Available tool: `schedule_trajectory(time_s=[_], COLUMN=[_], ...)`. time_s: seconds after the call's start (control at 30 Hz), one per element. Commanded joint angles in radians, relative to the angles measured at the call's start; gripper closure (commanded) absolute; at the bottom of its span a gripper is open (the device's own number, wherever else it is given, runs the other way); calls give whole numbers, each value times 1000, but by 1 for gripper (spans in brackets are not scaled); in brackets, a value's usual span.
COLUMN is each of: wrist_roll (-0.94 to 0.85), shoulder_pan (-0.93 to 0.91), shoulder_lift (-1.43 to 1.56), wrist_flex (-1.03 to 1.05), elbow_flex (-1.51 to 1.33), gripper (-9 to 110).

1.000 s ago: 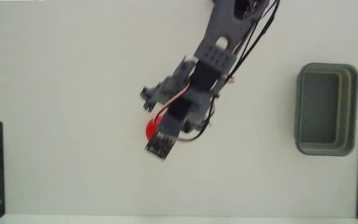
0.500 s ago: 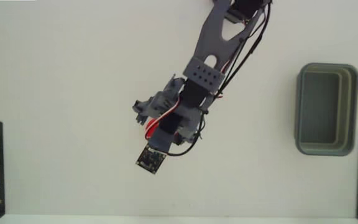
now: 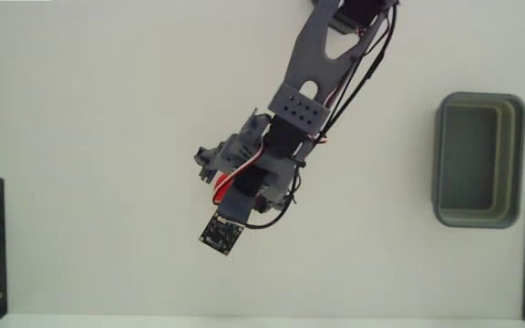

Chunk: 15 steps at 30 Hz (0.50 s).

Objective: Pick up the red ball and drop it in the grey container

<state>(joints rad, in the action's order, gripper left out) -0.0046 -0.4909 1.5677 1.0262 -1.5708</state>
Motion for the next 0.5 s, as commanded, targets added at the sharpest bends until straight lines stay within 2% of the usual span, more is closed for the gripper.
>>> schedule_trajectory(time_s=[0.0,0.47], wrist_roll=[5,5], shoulder_pan=[0,6], shoulder_lift=[36,36], wrist_flex=[-7,-7], elbow_flex=[37,37], gripper=[-9,-9])
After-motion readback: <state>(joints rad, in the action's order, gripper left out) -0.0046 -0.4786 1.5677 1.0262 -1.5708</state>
